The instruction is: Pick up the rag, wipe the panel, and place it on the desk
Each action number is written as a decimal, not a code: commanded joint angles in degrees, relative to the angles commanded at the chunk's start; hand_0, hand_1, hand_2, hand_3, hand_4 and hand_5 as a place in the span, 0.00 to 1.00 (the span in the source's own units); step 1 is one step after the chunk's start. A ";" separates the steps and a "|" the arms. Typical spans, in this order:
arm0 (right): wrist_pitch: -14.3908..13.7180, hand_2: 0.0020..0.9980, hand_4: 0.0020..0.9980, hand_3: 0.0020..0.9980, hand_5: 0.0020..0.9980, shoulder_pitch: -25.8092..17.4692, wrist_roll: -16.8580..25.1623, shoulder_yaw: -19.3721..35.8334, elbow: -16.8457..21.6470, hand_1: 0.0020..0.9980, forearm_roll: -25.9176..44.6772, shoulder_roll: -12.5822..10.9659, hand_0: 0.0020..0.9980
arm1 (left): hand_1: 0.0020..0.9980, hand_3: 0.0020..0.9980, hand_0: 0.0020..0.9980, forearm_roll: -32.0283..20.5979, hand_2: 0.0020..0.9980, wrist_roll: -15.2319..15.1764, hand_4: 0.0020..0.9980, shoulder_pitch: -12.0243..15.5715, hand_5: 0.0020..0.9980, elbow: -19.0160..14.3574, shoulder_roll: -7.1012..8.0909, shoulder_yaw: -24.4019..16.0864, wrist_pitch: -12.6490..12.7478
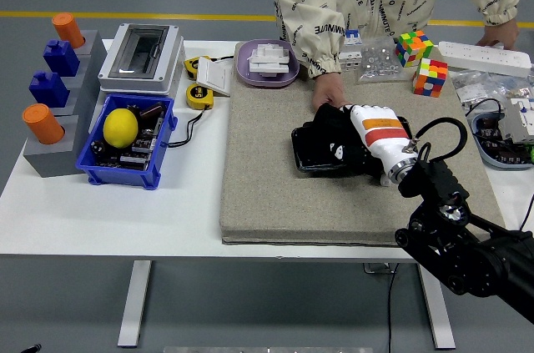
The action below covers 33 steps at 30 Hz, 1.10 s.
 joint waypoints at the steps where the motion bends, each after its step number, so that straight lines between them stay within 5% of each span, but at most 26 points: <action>1: 0.00 0.54 0.70 0.51 0.18 -0.08 -0.01 0.40 -0.28 0.49 -0.04 -0.22 0.41 | 0.66 0.58 0.65 0.01 0.70 -0.01 0.68 0.07 0.43 0.03 0.01 -0.03 0.02; 33: 0.20 0.54 0.70 0.51 0.18 -4.61 -0.11 8.23 -1.74 0.49 -1.27 -7.54 0.41 | 0.66 0.58 0.65 0.13 0.70 -0.09 0.67 0.54 0.44 -0.10 -0.03 0.01 -0.06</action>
